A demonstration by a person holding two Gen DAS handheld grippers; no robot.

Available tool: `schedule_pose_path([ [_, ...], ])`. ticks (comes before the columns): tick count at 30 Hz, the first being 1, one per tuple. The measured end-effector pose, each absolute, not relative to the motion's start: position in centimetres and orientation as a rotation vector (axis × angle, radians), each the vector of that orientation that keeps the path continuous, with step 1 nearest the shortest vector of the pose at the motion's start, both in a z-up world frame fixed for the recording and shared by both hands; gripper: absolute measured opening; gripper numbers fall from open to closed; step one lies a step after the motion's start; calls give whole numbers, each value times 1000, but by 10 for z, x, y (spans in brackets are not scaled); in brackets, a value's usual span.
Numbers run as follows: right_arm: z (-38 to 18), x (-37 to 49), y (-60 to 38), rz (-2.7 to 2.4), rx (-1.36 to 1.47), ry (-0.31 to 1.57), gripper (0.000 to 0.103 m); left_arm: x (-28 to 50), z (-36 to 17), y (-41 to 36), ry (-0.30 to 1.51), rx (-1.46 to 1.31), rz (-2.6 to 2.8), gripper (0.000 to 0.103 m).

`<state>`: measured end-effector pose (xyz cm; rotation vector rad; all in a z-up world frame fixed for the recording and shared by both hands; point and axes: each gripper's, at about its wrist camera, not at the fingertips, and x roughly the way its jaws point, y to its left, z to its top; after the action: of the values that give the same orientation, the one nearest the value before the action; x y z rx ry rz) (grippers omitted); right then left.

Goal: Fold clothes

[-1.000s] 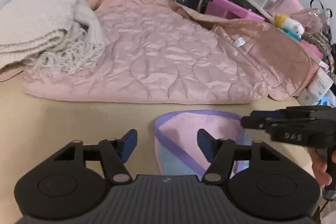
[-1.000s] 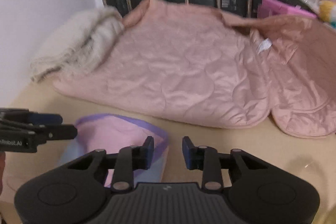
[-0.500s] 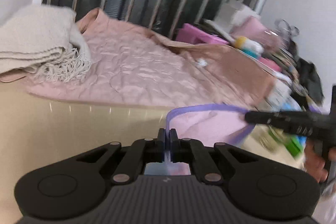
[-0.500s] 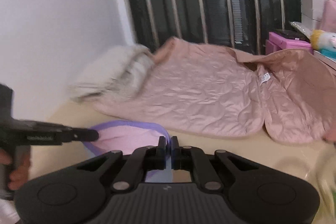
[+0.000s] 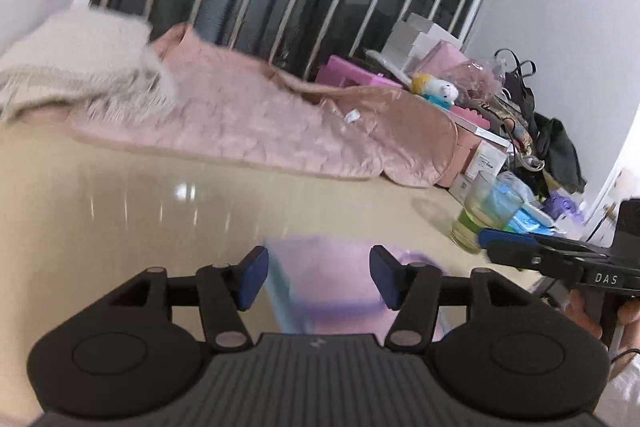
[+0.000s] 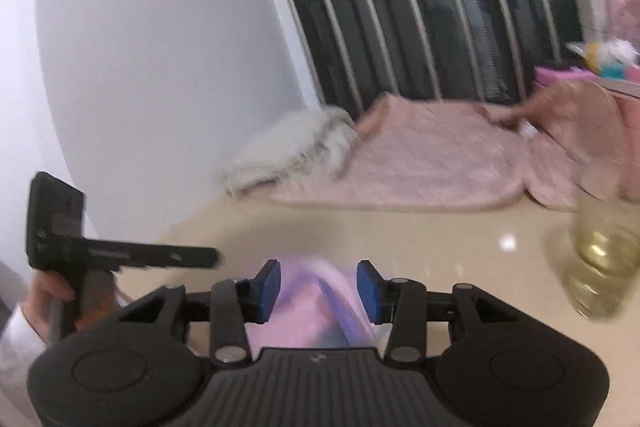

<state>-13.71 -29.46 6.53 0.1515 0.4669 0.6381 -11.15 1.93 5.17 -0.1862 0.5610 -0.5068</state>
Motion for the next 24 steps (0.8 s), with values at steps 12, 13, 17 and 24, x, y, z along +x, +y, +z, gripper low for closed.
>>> schedule_pose_path([
  [12,36,-164,-276,552,-81,475,36,-95,12,-4,695,-34,-495,57],
  [13,39,-163,-276,549,-39,446,36,-94,10,-2,707,-39,-498,58],
  [17,38,-137,-263,551,86,440,33,-92,8,5,743,-52,-520,62],
  [24,15,-119,-233,477,-19,483,31,-96,24,19,673,-111,-482,64],
])
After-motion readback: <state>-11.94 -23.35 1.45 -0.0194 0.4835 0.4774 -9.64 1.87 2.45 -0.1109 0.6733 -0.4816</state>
